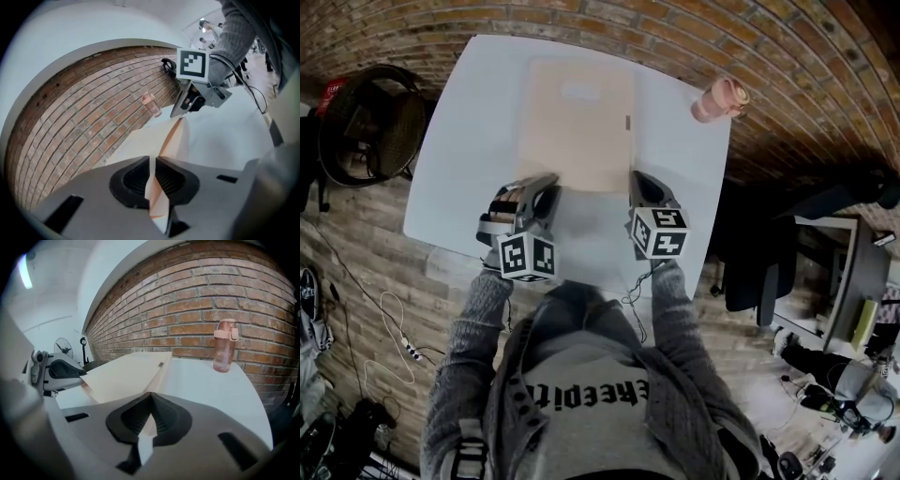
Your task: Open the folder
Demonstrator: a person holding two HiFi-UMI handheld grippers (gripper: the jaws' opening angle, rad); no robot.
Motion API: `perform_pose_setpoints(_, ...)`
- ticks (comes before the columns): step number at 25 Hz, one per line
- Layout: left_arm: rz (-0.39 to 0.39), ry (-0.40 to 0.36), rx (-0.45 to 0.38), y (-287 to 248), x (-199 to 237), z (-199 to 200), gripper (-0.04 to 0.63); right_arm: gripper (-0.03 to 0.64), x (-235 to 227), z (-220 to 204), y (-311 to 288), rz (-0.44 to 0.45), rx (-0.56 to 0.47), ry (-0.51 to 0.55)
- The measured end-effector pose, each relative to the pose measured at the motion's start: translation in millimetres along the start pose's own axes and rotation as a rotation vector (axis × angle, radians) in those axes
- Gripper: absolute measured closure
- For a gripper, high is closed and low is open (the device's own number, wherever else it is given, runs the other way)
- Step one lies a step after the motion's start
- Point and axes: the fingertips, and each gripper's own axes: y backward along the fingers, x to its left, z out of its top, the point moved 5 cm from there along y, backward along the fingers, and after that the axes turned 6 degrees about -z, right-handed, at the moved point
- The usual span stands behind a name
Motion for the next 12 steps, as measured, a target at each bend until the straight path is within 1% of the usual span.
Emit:
perform_pose_setpoints(1,0.016,0.051,-0.018,3.1,4.2,-0.1,0.561,0.615,0.3,-0.3,-0.3,0.001,0.005,0.007)
perform_pose_setpoints(4,0.071,0.246,-0.072,14.5,22.3,-3.0,0.575,0.614,-0.2,-0.2,-1.5,0.005,0.009,0.007)
perform_pose_setpoints(5,0.085,0.298,-0.086,18.3,27.6,-4.3,0.575,0.615,-0.9,-0.3,-1.6,0.005,0.009,0.006)
perform_pose_setpoints(9,0.145,0.434,-0.115,34.7,37.8,-11.3,0.578,0.614,-1.3,-0.6,-1.3,0.006,0.006,0.004)
perform_pose_setpoints(12,0.211,0.583,-0.136,46.1,44.3,-25.8,0.58,0.614,-0.2,0.0,-1.7,0.014,0.005,0.003)
